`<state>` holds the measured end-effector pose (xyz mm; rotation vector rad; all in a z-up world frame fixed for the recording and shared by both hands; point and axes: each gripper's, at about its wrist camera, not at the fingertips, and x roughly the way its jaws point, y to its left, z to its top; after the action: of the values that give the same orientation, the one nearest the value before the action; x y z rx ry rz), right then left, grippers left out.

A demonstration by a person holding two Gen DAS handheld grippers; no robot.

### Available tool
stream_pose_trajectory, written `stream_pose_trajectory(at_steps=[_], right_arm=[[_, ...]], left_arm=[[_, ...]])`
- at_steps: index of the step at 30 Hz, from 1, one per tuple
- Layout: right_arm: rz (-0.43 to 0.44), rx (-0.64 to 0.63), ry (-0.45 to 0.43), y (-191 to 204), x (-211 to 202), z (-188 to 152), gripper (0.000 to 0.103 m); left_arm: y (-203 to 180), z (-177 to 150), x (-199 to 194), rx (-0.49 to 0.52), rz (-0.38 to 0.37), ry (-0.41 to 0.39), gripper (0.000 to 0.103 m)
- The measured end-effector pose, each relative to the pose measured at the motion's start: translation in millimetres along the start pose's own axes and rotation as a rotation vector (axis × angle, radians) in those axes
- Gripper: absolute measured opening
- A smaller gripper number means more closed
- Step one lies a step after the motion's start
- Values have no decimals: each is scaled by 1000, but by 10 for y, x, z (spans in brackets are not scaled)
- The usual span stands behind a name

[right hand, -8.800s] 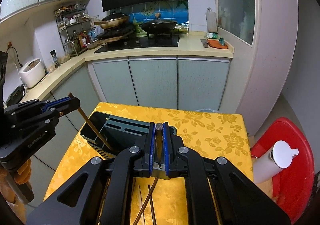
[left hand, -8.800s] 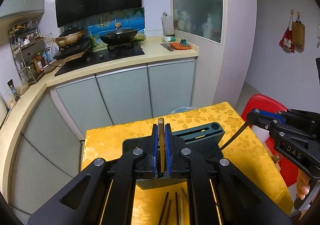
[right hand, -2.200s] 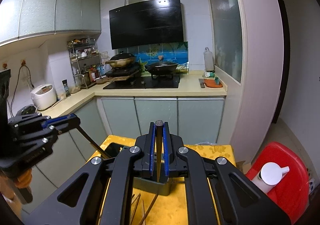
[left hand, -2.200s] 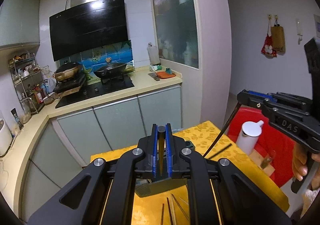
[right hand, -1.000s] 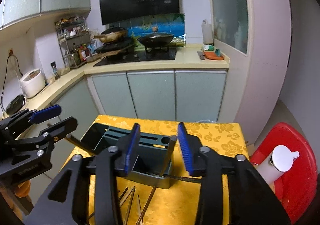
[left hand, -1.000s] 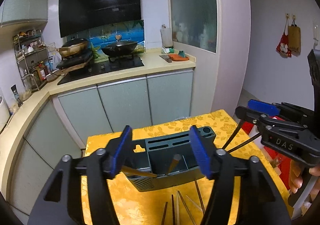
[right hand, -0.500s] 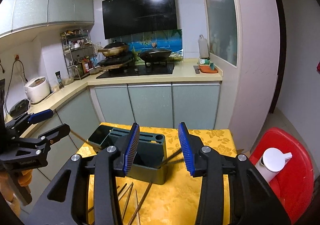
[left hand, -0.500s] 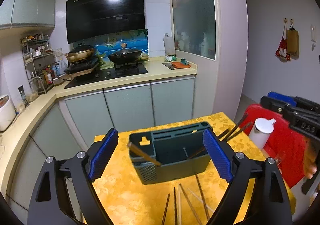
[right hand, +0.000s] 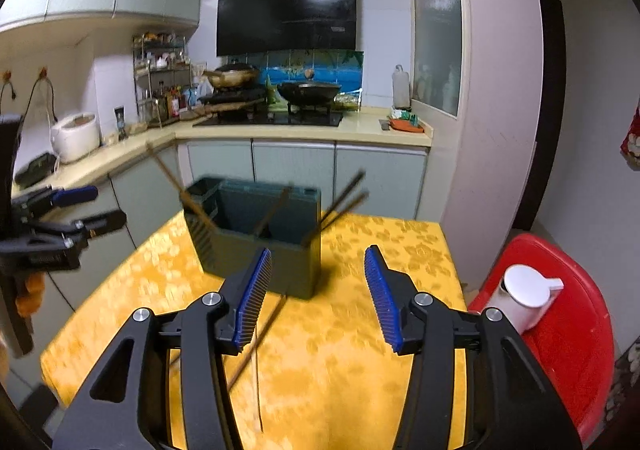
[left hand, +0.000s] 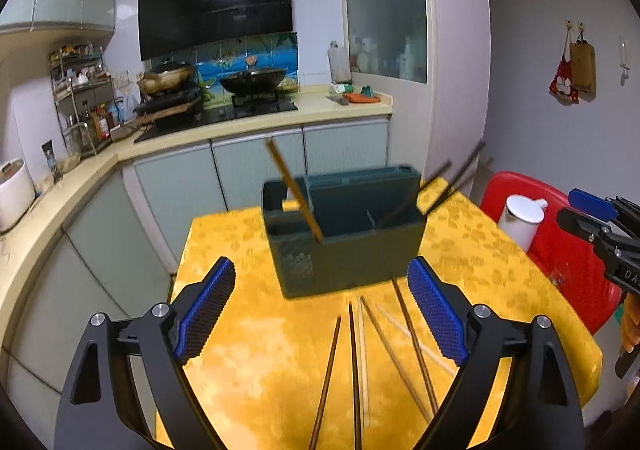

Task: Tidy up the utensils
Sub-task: 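Move both open grippers back down toward the remaining chopsticks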

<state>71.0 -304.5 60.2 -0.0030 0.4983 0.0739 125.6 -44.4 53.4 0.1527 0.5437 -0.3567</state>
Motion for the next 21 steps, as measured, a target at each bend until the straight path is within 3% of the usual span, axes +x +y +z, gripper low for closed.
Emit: stream_pose_trajectory(at_steps=[6,21], right_arm=[[-31,-46,37,65,-36,-449,48],[28,13,153,268,133,-1205,48]], left_arm=[[100,-346,-40,-38,6,46,85],[302,-1240,26,-98,10,161,85]])
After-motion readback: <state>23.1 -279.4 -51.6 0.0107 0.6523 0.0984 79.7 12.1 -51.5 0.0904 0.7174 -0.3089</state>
